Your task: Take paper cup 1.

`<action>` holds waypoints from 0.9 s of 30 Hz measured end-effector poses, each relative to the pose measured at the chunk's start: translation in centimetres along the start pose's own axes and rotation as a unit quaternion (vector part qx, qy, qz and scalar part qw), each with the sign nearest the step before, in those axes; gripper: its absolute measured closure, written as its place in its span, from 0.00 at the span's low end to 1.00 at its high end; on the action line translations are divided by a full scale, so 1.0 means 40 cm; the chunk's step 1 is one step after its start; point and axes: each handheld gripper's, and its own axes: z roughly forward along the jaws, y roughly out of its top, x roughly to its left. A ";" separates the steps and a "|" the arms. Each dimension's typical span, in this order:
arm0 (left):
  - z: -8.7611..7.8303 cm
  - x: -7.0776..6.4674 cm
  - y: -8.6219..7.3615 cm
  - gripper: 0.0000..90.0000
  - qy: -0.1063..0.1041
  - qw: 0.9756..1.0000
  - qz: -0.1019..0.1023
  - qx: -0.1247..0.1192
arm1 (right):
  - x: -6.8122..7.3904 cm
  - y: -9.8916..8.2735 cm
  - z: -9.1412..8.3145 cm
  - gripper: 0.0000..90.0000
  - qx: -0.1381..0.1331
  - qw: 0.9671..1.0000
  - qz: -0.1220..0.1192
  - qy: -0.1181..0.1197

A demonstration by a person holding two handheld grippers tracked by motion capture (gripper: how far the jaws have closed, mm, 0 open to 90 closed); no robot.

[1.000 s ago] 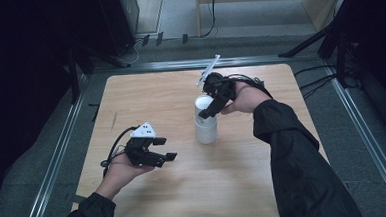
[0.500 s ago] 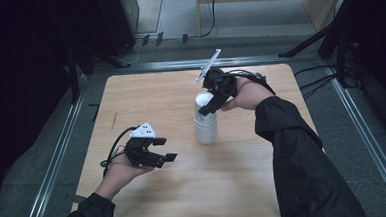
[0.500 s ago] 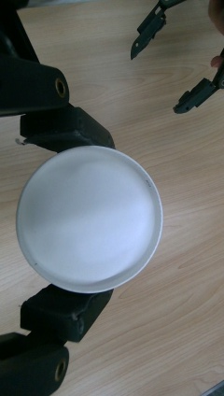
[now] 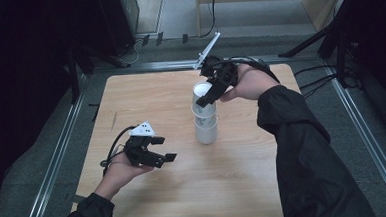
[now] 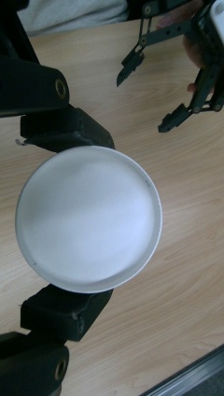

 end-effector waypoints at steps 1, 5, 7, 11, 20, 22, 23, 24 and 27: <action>0.000 0.000 0.000 0.23 0.000 1.000 0.001 0.001 | 0.001 0.004 -0.008 0.37 -0.006 1.000 -0.002 0.000; 0.000 0.000 0.000 0.23 -0.002 1.000 -0.001 0.000 | 0.012 0.018 -0.047 0.37 -0.011 1.000 -0.002 -0.005; -0.001 -0.001 0.000 0.23 -0.002 1.000 0.000 0.001 | 0.019 0.025 -0.067 0.37 -0.014 1.000 -0.006 -0.006; -0.002 0.001 0.000 0.23 -0.002 1.000 0.001 0.001 | 0.037 0.038 -0.108 0.37 -0.015 1.000 -0.009 -0.009; -0.002 0.001 0.001 0.23 -0.006 1.000 0.001 0.001 | 0.096 0.006 -0.147 0.37 -0.034 0.999 -0.017 0.009; -0.001 -0.003 0.001 0.22 -0.007 1.000 0.003 0.002 | 0.107 -0.011 -0.138 0.37 -0.035 0.999 -0.015 0.020; -0.002 -0.004 0.000 0.22 -0.007 1.000 0.003 0.001 | 0.113 -0.020 -0.133 0.37 -0.035 0.999 -0.015 0.022; -0.002 -0.004 0.000 0.23 -0.009 1.000 0.003 0.000 | 0.118 -0.028 -0.127 0.38 -0.034 0.999 -0.018 0.028; -0.003 -0.004 0.000 0.23 -0.013 1.000 0.002 -0.002 | 0.138 -0.052 -0.110 0.38 -0.036 0.999 -0.023 0.031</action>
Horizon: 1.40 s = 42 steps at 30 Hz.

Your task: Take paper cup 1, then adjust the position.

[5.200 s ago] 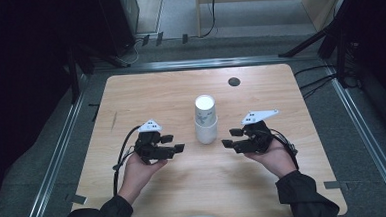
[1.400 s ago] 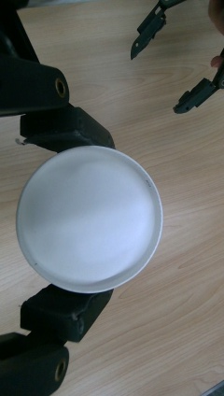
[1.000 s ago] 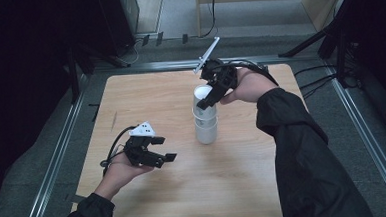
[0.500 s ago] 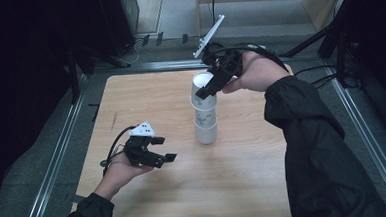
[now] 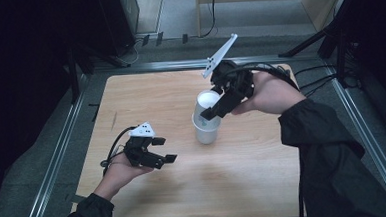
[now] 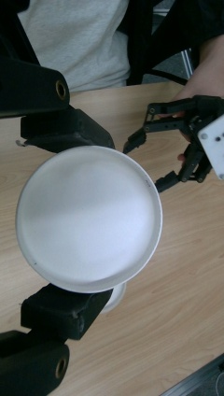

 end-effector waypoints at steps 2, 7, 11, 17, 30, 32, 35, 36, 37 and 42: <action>0.000 0.000 0.000 0.23 -0.004 1.000 0.000 -0.001 | 0.021 -0.016 0.015 0.38 0.002 1.000 -0.009 0.001; 0.001 -0.004 0.000 0.23 -0.005 1.000 0.006 -0.001 | 0.040 -0.071 0.061 0.38 -0.004 1.000 -0.027 0.011; 0.002 -0.006 0.000 0.23 -0.006 1.000 0.010 -0.003 | 0.039 -0.104 0.078 0.38 -0.016 1.000 -0.019 0.015; 0.009 -0.006 0.005 0.21 -0.011 1.000 0.006 0.000 | 0.033 -0.164 0.116 0.38 -0.032 0.999 -0.014 0.017; 0.042 -0.005 0.023 0.20 -0.046 0.998 0.036 0.008 | 0.022 -0.249 0.229 0.38 -0.050 0.998 0.010 0.042; 0.043 -0.007 0.025 0.20 -0.052 0.998 0.031 0.004 | 0.020 -0.253 0.236 0.38 -0.054 0.997 0.014 0.045; 0.042 -0.020 0.035 0.20 -0.073 0.997 0.034 -0.013 | 0.010 -0.274 0.269 0.38 -0.070 0.996 0.025 0.055; 0.044 -0.021 0.036 0.20 -0.073 0.996 0.039 -0.012 | 0.006 -0.279 0.278 0.38 -0.072 0.995 0.028 0.058; 0.046 -0.024 0.036 0.20 -0.069 0.997 0.043 -0.009 | 0.004 -0.283 0.286 0.38 -0.071 0.995 0.031 0.059; 0.067 -0.022 0.041 0.21 -0.074 0.996 0.052 0.007 | -0.003 -0.295 0.315 0.38 -0.075 0.994 0.040 0.062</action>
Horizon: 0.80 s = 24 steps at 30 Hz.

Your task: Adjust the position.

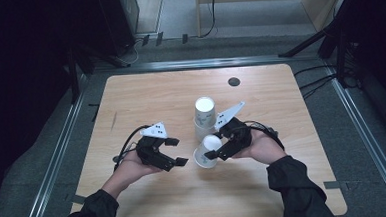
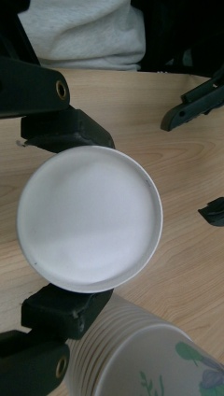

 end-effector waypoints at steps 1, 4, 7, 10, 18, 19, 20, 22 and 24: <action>0.000 0.000 0.000 0.22 0.000 1.000 0.000 0.000 | 0.000 0.000 0.000 0.38 0.000 1.000 0.000 0.000; 0.020 0.005 0.014 0.22 -0.008 1.000 0.017 0.003 | 0.003 -0.003 0.009 0.38 -0.010 1.000 0.005 0.002; 0.023 0.005 0.019 0.21 -0.016 1.000 0.017 -0.002 | 0.007 -0.002 0.009 0.38 -0.023 1.000 0.006 0.009; 0.014 -0.003 0.020 0.18 -0.019 0.999 0.025 -0.014 | 0.017 0.002 0.010 0.38 -0.046 0.999 0.011 0.023; 0.027 -0.012 0.019 0.16 -0.035 0.999 0.035 -0.004 | 0.034 0.010 0.019 0.38 -0.069 0.997 0.008 0.039; 0.027 -0.012 0.019 0.16 -0.035 0.999 0.035 -0.004 | 0.035 0.010 0.018 0.38 -0.073 0.997 0.008 0.039; 0.032 -0.012 0.020 0.16 -0.038 0.999 0.038 -0.005 | 0.034 0.010 0.015 0.38 -0.077 0.996 0.011 0.041; 0.039 -0.015 0.021 0.16 -0.041 0.998 0.040 -0.004 | 0.033 0.010 0.013 0.38 -0.083 0.995 0.015 0.044; 0.045 -0.018 0.024 0.16 -0.047 0.998 0.045 -0.003 | 0.032 0.009 0.011 0.38 -0.089 0.995 0.018 0.047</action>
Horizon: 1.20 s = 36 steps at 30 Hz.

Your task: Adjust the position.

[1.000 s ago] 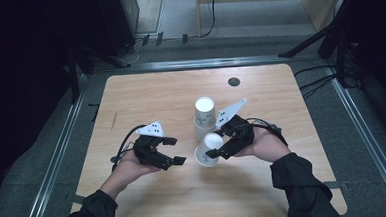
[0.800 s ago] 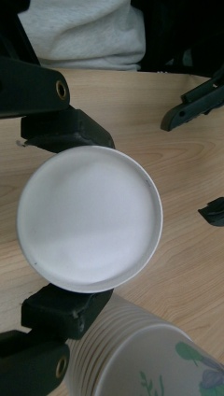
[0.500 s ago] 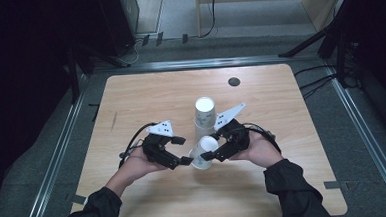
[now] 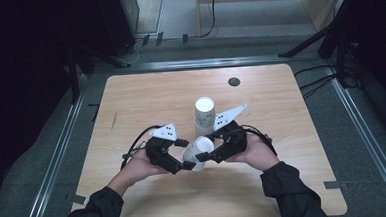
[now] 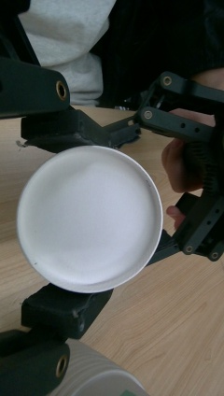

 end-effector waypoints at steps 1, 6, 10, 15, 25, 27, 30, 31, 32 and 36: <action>0.003 -0.001 0.002 0.16 0.000 1.000 0.004 0.003 | 0.000 0.000 -0.002 0.38 -0.004 1.000 0.002 0.002; 0.016 -0.009 0.008 0.16 -0.003 1.000 0.016 0.002 | 0.007 0.004 -0.008 0.38 -0.022 1.000 0.009 0.016; 0.016 -0.011 0.012 0.16 -0.009 1.000 0.021 -0.007 | 0.011 0.004 -0.011 0.38 -0.030 0.999 0.014 0.019; 0.014 -0.014 0.014 0.24 -0.014 0.999 0.033 -0.013 | 0.008 0.002 -0.012 0.38 -0.040 0.999 0.023 0.024; 0.008 -0.021 0.014 0.31 -0.015 0.998 0.055 -0.008 | 0.012 -0.001 -0.012 0.38 -0.037 0.999 0.021 0.023; 0.007 -0.022 0.015 0.31 -0.016 0.998 0.054 -0.010 | 0.013 -0.001 -0.012 0.37 -0.038 0.999 0.019 0.024; -0.001 -0.018 0.014 0.31 -0.017 0.998 0.054 -0.010 | 0.012 0.000 -0.013 0.28 -0.045 0.998 0.029 0.036; -0.001 -0.018 0.014 0.31 -0.017 0.998 0.054 -0.010 | 0.012 0.000 -0.013 0.28 -0.045 0.998 0.029 0.036; -0.006 -0.014 0.012 0.31 -0.015 0.999 0.051 -0.006 | 0.014 0.001 -0.016 0.25 -0.051 0.998 0.026 0.027; -0.027 -0.005 0.009 0.32 -0.013 0.999 0.043 -0.006 | 0.021 -0.004 -0.030 0.23 -0.042 0.999 0.013 -0.002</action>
